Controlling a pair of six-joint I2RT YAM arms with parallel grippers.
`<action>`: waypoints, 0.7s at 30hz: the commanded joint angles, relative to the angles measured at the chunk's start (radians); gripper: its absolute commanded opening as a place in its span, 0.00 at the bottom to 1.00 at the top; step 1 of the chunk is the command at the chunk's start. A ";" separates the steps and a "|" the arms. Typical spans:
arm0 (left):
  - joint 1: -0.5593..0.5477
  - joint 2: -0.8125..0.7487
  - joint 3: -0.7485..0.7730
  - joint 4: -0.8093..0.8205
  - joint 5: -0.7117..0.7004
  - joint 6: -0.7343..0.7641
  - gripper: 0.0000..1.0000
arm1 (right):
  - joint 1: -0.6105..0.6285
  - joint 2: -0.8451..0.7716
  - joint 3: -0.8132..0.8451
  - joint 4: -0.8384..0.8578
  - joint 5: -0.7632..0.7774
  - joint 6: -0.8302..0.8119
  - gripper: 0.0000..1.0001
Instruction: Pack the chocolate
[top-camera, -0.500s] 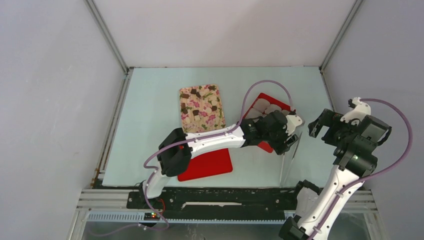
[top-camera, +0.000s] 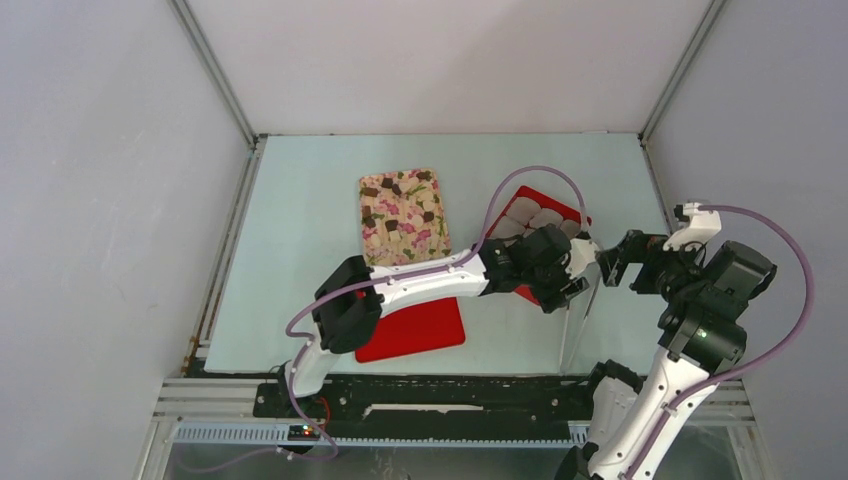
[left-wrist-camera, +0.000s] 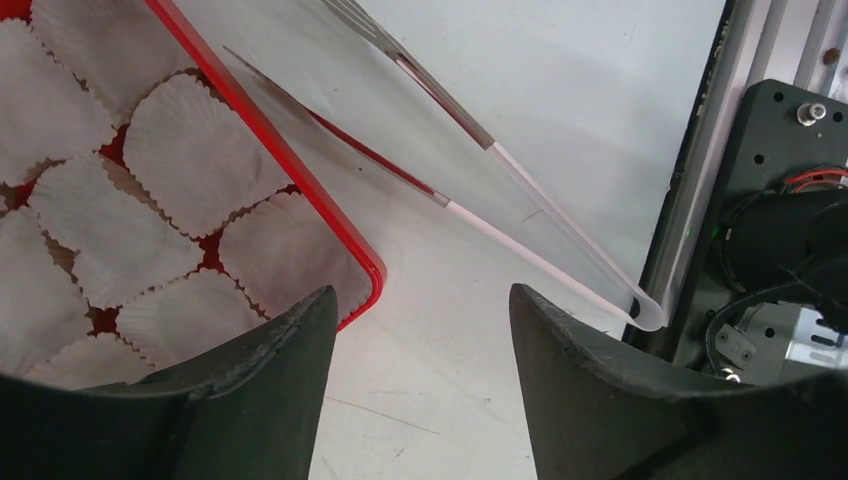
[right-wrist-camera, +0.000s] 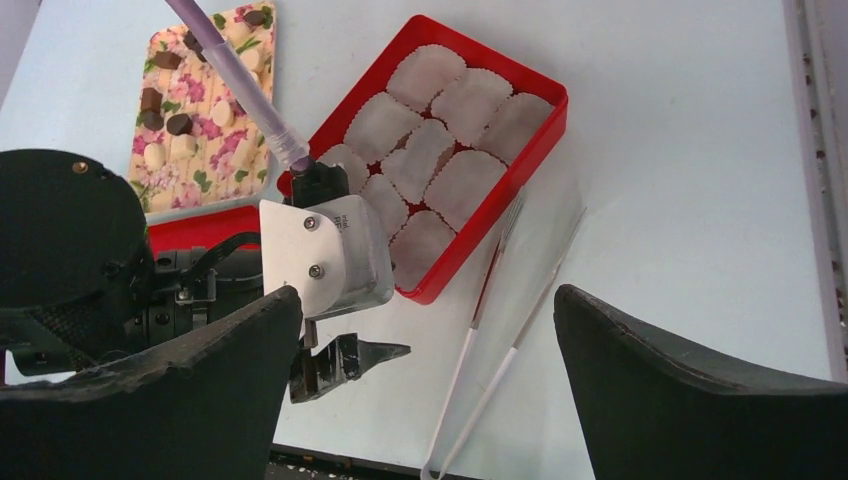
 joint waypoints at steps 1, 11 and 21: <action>-0.010 -0.012 0.071 -0.020 -0.084 -0.164 0.66 | 0.009 0.022 -0.012 0.048 -0.005 0.041 0.99; -0.020 0.069 0.060 0.017 -0.190 -0.522 0.52 | 0.041 0.055 -0.015 0.045 0.070 0.078 0.97; -0.083 0.192 0.229 -0.065 -0.360 -0.636 0.43 | 0.086 0.050 -0.017 0.076 0.088 0.142 0.96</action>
